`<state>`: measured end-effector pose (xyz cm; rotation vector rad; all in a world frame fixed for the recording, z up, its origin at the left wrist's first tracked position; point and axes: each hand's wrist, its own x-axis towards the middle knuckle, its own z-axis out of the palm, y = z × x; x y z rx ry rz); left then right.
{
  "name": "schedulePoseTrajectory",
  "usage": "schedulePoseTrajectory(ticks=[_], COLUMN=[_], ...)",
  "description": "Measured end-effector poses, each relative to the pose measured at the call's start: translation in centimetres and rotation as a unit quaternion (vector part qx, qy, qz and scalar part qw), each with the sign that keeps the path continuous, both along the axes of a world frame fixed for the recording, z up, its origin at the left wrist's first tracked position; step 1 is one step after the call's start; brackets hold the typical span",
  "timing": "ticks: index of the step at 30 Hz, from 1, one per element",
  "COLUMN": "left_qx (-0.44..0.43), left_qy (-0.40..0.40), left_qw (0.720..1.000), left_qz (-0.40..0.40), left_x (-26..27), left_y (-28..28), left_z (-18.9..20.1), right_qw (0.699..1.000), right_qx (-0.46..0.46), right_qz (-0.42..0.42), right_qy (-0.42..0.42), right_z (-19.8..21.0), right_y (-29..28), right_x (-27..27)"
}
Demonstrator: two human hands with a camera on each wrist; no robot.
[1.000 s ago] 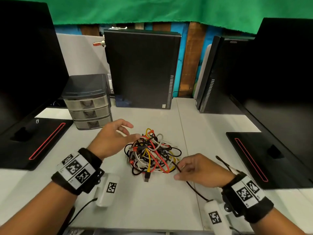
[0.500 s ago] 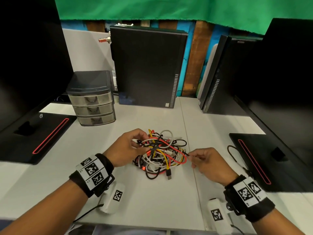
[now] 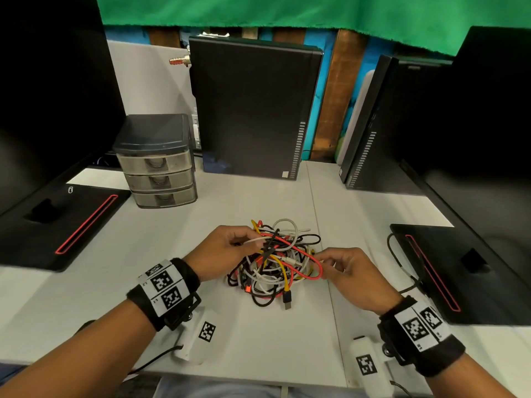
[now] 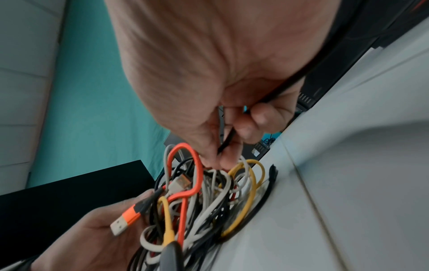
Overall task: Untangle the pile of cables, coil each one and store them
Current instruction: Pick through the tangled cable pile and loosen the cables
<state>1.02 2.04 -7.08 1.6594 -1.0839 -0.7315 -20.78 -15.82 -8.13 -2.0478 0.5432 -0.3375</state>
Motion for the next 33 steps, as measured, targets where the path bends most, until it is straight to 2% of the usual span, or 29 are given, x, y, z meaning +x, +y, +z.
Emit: schedulePoseTrajectory(ticks=[4,9,27,33], left_qx=[-0.009,-0.008,0.016,0.034], left_qy=[-0.023,0.020,0.033,0.123], left_qw=[1.000,0.999,0.997,0.987], left_qz=[-0.011,-0.040,-0.074,-0.093], left_x=[0.1,0.2,0.4,0.8], left_y=[-0.1,-0.1,0.3,0.3], left_z=[-0.2,-0.3,-0.1,0.7], right_qw=[0.999,0.999,0.998,0.998], right_qx=[0.014,0.001,0.002,-0.021], right_qz=[-0.026,-0.009,-0.047,-0.059], right_qy=[-0.014,-0.031,-0.034,-0.017], right_z=[0.4,0.2,-0.3,-0.1], right_y=[-0.9,-1.1,-0.8,-1.3], right_x=[-0.5,-0.6,-0.1,-0.4])
